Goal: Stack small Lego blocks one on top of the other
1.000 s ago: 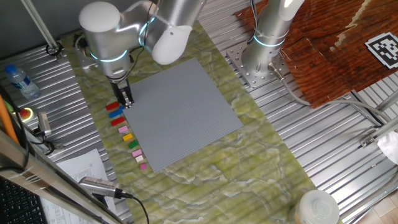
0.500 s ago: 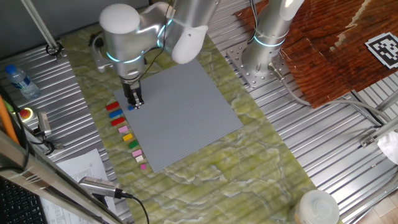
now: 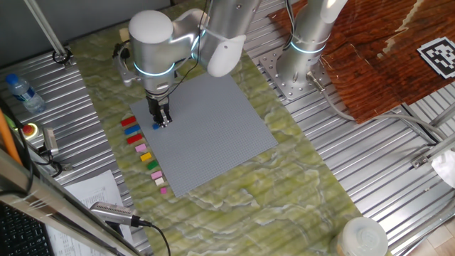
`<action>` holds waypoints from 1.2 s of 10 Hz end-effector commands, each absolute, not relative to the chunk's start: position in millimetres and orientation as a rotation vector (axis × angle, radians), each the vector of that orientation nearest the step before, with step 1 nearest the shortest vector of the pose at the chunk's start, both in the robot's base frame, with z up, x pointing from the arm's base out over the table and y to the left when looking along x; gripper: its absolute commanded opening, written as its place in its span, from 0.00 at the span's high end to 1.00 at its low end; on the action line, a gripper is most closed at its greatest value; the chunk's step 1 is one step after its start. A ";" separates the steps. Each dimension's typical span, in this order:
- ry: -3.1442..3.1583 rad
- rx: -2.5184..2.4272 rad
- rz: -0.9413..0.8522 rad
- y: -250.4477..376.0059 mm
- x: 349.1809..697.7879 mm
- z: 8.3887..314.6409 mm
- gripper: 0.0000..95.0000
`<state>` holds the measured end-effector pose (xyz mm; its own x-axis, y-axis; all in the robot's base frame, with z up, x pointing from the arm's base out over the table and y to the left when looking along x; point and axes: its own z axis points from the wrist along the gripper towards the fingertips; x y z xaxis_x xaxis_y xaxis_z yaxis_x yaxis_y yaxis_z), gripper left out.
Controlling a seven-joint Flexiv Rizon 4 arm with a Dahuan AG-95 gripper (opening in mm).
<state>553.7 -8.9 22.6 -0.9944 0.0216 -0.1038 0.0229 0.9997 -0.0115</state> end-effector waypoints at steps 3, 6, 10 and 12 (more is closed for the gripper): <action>3.047 -0.025 -0.012 -9.3 555.1 19.0 1.00; 3.048 -0.030 -0.007 -9.7 555.6 17.6 1.00; 3.049 -0.029 -0.003 -10.6 557.0 14.1 1.00; 3.049 -0.027 0.000 -10.4 557.1 13.6 1.00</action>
